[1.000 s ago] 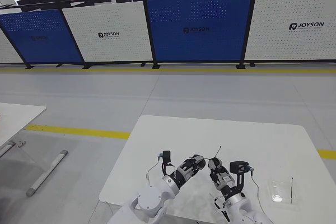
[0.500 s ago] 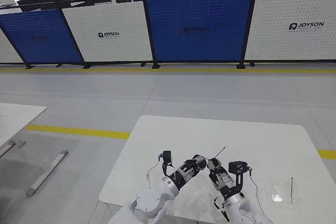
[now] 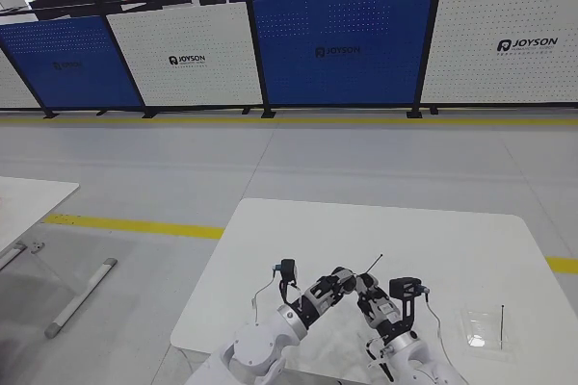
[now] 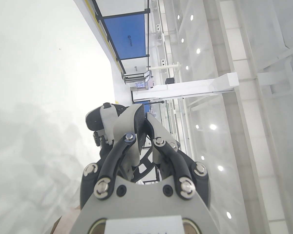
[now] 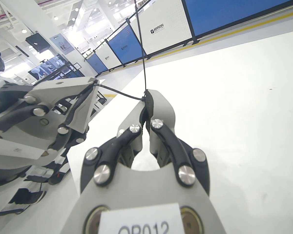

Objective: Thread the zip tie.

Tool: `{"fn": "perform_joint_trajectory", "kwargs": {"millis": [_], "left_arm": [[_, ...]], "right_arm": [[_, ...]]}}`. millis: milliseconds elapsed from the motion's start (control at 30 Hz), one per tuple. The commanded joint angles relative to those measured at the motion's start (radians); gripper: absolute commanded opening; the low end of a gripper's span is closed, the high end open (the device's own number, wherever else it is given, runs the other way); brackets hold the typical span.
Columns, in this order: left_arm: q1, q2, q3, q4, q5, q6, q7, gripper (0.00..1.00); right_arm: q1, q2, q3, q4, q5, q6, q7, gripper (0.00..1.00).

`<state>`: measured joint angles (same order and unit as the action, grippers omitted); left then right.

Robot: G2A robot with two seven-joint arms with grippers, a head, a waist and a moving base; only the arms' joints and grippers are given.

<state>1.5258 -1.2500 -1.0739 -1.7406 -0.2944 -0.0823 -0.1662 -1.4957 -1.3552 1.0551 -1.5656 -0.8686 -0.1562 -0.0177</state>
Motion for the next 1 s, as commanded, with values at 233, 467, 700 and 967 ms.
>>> {"fn": "perform_joint_trajectory", "kwargs": {"millis": [233, 467, 700, 967], "left_arm": [[0.009, 0.002, -0.002, -0.011, 0.0, -0.031, -0.007, 0.0], [0.023, 0.004, -0.011, -0.023, -0.007, -0.049, 0.0, 0.0], [0.035, 0.006, -0.012, -0.038, 0.001, -0.067, -0.008, 0.0], [0.036, 0.006, -0.013, -0.04, -0.003, -0.07, -0.003, 0.0]], "right_arm": [[-0.002, 0.002, -0.003, 0.002, 0.005, -0.06, 0.0, 0.0], [-0.007, 0.002, 0.016, 0.006, 0.048, -0.057, -0.035, 0.0], [-0.003, 0.003, 0.016, 0.01, 0.047, -0.065, -0.014, 0.0], [-0.005, 0.004, 0.017, 0.009, 0.045, -0.067, -0.014, 0.0]]}}
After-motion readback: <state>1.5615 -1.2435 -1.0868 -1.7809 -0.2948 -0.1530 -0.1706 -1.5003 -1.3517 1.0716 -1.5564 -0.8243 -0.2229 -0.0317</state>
